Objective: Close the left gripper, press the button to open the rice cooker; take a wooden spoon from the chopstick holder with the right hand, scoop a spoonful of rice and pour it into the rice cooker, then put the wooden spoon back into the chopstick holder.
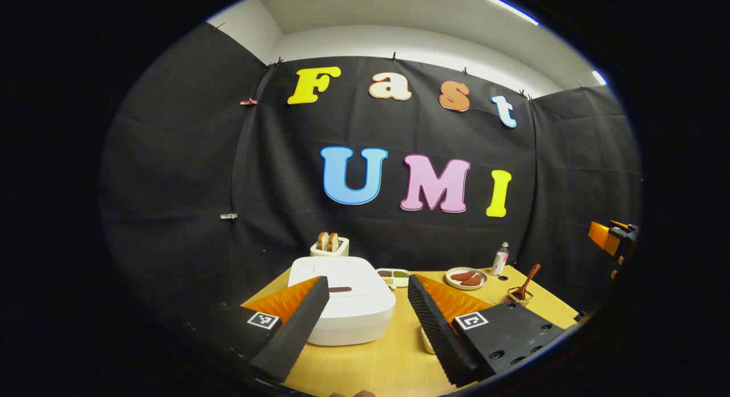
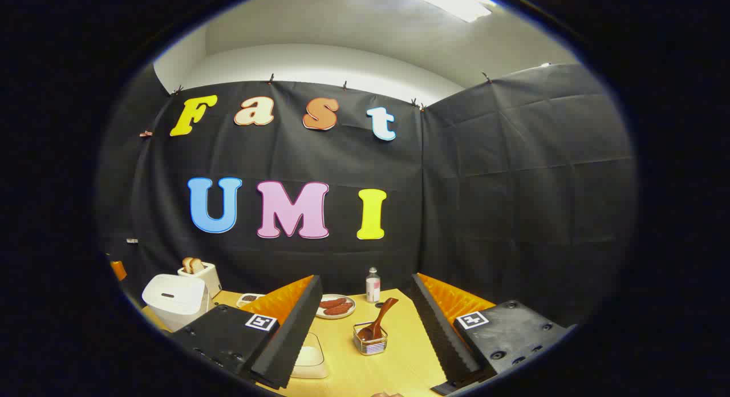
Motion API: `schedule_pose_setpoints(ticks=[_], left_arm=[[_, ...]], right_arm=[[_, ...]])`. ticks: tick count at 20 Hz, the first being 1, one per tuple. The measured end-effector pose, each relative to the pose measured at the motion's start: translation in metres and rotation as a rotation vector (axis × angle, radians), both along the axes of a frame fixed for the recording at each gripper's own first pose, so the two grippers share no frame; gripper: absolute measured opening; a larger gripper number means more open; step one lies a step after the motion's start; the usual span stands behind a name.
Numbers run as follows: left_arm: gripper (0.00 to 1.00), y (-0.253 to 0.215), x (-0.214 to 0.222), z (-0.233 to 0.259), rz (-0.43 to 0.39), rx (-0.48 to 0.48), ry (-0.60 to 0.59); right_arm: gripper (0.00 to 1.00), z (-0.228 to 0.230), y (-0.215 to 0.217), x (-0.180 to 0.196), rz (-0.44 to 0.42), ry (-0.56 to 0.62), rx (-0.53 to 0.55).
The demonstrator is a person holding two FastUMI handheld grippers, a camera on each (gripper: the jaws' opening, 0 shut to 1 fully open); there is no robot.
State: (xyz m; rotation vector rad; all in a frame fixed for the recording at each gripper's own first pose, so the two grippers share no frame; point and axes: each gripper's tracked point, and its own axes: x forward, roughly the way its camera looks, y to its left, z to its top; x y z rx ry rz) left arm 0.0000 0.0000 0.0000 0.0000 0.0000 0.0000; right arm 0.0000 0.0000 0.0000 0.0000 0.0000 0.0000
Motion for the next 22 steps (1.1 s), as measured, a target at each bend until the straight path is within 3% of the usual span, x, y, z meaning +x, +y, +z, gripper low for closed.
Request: schedule_pose_setpoints(ticks=[5,14,22], left_arm=[[0.96,-0.011,-0.006,-0.011,0.01,0.01,0.024],[0.96,0.014,-0.014,-0.026,-0.062,0.003,0.056],[0.96,0.041,0.016,-0.018,0.01,0.022,0.078]], right_arm=[[0.99,-0.022,-0.006,0.011,0.007,0.072,0.02],[0.98,-0.029,0.009,-0.035,-0.047,0.091,-0.013],[0.98,-0.022,0.021,-0.022,-0.015,0.078,-0.028]])
